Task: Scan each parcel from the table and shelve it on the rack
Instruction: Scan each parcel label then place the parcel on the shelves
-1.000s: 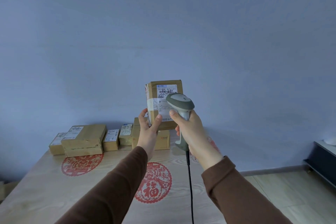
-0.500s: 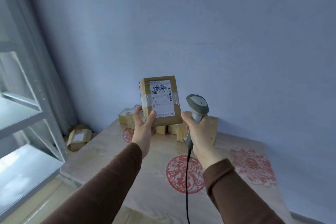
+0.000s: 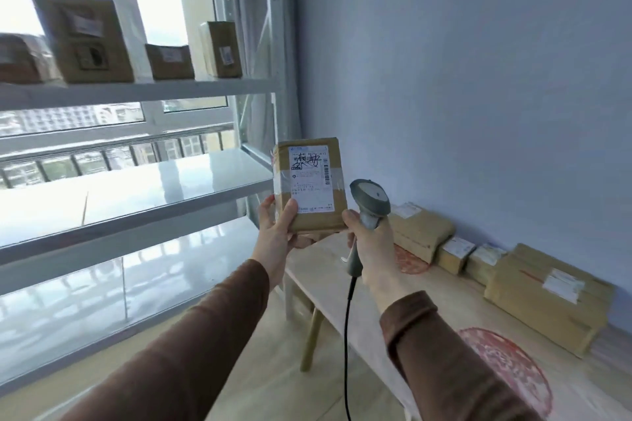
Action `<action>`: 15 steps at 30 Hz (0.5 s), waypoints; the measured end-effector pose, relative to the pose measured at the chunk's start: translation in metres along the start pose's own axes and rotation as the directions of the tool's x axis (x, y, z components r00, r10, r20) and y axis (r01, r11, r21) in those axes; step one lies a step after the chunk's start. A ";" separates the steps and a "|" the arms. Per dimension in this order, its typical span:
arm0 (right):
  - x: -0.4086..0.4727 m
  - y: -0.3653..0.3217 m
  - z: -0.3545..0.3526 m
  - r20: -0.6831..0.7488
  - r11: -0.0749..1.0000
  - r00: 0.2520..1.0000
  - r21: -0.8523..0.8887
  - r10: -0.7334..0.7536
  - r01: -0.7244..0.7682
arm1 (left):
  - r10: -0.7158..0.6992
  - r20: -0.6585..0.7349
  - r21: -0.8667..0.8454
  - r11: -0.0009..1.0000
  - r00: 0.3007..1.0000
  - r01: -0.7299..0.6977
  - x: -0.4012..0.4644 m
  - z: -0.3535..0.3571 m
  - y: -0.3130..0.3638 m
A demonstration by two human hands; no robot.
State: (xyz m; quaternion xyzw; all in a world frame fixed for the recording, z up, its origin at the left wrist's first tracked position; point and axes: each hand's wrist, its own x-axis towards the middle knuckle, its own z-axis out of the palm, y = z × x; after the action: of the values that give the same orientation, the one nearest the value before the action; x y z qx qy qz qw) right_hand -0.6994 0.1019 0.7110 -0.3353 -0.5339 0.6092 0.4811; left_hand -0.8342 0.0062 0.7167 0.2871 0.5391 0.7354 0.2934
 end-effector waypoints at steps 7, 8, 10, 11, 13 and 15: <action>-0.036 0.028 0.181 0.138 0.999 0.990 -0.053 0.018 -0.011 | 0.039 -0.184 0.041 0.999 0.982 -0.032 0.006 -0.174 0.050; -0.046 0.031 0.207 0.177 0.999 0.984 -0.033 0.033 -0.028 | 0.053 -0.194 0.059 0.997 0.979 -0.043 0.005 -0.202 0.057; -0.064 0.040 0.261 0.235 0.998 0.970 -0.043 0.059 -0.050 | 0.061 -0.213 0.047 0.998 0.975 -0.052 0.004 -0.261 0.069; -0.075 0.043 0.288 0.265 0.997 0.962 -0.049 0.073 -0.062 | 0.047 -0.229 0.015 0.999 0.972 -0.045 0.004 -0.290 0.075; -0.093 0.055 0.340 0.312 0.997 0.947 -0.051 0.079 -0.066 | 0.028 -0.257 -0.007 0.999 0.966 -0.031 0.002 -0.347 0.086; -0.112 0.065 0.389 0.353 0.996 0.931 -0.056 0.090 -0.075 | 0.032 -0.286 -0.012 0.999 0.958 -0.037 -0.001 -0.398 0.097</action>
State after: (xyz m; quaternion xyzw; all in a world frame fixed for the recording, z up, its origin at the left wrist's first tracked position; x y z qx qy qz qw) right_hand -1.0382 -0.1292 0.7159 -0.2518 -0.6097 0.6684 0.3437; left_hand -1.1393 -0.2673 0.7089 0.1847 0.5645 0.7788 0.2019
